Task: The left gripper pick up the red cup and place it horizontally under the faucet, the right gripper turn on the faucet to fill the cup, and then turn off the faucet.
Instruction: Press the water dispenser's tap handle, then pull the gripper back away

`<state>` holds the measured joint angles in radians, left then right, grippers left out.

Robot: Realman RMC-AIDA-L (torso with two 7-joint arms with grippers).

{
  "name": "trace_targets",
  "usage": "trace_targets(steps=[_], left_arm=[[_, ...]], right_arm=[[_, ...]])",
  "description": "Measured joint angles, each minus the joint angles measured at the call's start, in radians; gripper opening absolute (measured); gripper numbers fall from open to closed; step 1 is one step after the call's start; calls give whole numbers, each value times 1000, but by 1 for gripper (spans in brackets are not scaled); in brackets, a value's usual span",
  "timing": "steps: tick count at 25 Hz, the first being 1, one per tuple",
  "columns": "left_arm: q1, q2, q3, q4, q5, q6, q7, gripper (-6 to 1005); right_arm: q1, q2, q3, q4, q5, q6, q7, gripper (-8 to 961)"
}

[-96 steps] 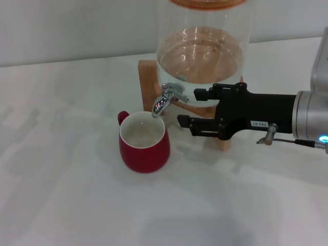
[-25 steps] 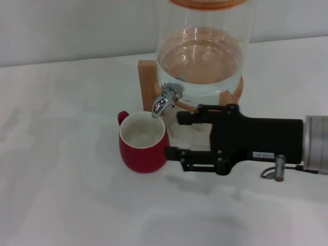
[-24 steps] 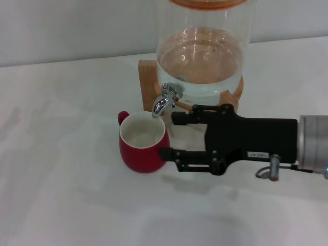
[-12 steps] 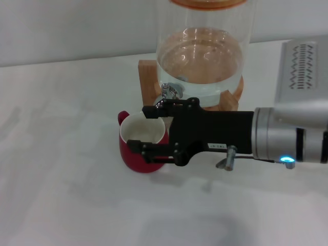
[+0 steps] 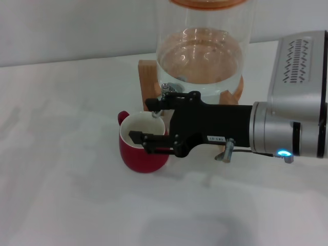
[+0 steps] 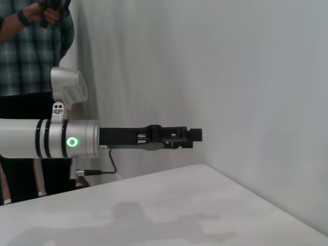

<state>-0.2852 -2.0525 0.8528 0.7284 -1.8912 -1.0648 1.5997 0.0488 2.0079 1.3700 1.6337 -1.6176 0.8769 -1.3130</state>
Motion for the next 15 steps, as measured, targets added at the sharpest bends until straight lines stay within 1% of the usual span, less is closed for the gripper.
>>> trace_targets(steps=[6, 15], left_arm=[[0, 0, 1, -2, 3, -2, -2, 865], [-2, 0, 0, 0, 3, -1, -4, 864]], right_arm=[[-5, -1, 21, -1, -1, -1, -2, 719], [-6, -2, 18, -3, -16, 28, 2, 719]])
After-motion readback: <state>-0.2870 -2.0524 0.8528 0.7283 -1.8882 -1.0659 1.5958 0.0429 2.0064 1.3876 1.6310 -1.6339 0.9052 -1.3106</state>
